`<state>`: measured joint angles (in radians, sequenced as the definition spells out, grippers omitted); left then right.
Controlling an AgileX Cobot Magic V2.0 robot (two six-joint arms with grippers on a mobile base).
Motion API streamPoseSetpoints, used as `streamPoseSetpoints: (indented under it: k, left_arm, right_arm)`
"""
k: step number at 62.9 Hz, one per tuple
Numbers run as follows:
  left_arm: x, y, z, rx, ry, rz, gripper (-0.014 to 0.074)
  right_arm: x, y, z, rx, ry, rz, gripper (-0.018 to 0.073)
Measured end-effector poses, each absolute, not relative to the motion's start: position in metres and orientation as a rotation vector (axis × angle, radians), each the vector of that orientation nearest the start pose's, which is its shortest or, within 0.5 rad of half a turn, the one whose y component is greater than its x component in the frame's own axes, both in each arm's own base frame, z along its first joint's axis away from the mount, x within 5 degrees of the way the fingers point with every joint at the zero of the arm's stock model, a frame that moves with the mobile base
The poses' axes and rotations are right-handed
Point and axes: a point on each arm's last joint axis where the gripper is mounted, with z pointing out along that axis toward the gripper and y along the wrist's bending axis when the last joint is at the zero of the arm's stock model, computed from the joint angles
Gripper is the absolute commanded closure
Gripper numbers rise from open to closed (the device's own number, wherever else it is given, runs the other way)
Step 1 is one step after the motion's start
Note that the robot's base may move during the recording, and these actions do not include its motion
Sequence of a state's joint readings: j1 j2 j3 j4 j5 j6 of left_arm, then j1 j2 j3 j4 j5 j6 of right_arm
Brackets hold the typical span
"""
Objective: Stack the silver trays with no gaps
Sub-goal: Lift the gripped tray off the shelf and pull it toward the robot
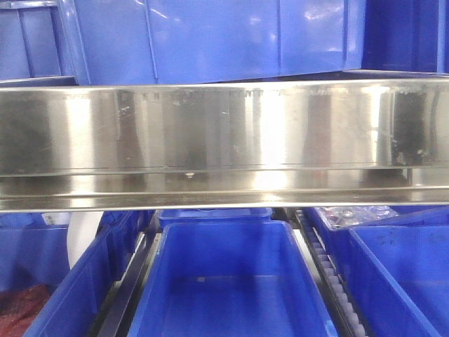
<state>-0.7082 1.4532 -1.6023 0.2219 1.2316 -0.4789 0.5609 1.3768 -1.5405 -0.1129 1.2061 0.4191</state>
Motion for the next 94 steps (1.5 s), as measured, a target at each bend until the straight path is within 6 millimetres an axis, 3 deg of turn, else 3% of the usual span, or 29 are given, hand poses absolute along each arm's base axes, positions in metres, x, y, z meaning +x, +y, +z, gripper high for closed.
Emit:
streamPoseSetpoints:
  k: [94]
  left_arm:
    - [0.2341,-0.1761,0.4143,0.305,2.512,-0.179,0.0638]
  right_arm:
    - [0.2350,0.1366,0.4184,-0.187,2.527,0.251,0.0501]
